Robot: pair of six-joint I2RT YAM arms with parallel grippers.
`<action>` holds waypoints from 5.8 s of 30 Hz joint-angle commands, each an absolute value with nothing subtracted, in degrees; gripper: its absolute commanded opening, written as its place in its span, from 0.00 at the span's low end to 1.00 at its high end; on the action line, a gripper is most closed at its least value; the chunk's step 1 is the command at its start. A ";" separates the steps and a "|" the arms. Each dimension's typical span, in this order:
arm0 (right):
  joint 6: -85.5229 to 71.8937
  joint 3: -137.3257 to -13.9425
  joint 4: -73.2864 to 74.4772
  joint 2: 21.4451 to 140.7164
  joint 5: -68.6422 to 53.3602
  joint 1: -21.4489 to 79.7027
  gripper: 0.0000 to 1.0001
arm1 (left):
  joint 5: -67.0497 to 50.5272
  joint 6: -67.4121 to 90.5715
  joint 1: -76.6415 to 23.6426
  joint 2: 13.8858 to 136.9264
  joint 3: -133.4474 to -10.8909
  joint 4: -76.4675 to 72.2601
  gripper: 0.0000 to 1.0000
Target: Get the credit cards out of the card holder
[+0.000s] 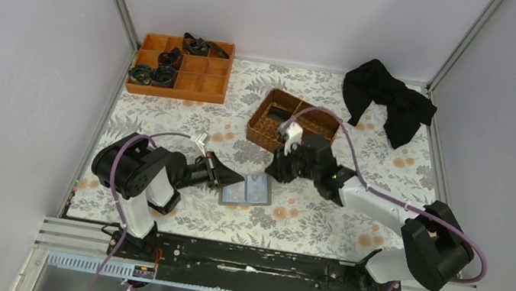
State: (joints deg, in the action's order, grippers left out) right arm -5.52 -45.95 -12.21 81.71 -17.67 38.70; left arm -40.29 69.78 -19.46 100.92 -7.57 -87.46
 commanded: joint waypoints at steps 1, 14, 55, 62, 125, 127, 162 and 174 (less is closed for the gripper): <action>-15.30 -37.27 -21.36 78.12 -17.94 42.71 0.25 | -39.91 67.79 -19.68 99.59 -4.30 -90.74 0.00; -27.99 -33.63 -43.75 89.91 -24.92 46.81 0.27 | -35.48 65.24 -19.62 107.84 0.68 -89.10 0.00; -40.88 -41.14 -41.53 107.72 -27.18 49.13 0.49 | -35.66 62.27 -19.59 115.04 1.24 -91.91 0.00; -45.64 -38.61 -49.55 106.74 -32.38 49.18 0.47 | -35.68 62.23 -19.60 115.78 0.62 -91.93 0.00; -50.57 -39.74 -53.08 109.12 -36.17 49.39 0.43 | -18.38 44.82 -22.19 58.13 -3.62 -14.33 0.00; -51.55 -39.76 -54.24 109.70 -36.77 49.38 0.42 | -18.36 44.74 -22.15 58.14 -3.70 -14.33 0.00; -54.71 -45.92 -56.20 114.48 -34.84 44.90 0.33 | -21.56 44.66 -22.40 57.84 -2.63 -17.19 0.00; -54.71 -46.19 -56.73 115.65 -38.62 46.14 0.33 | -20.75 44.30 -22.47 59.30 -3.36 -17.96 0.00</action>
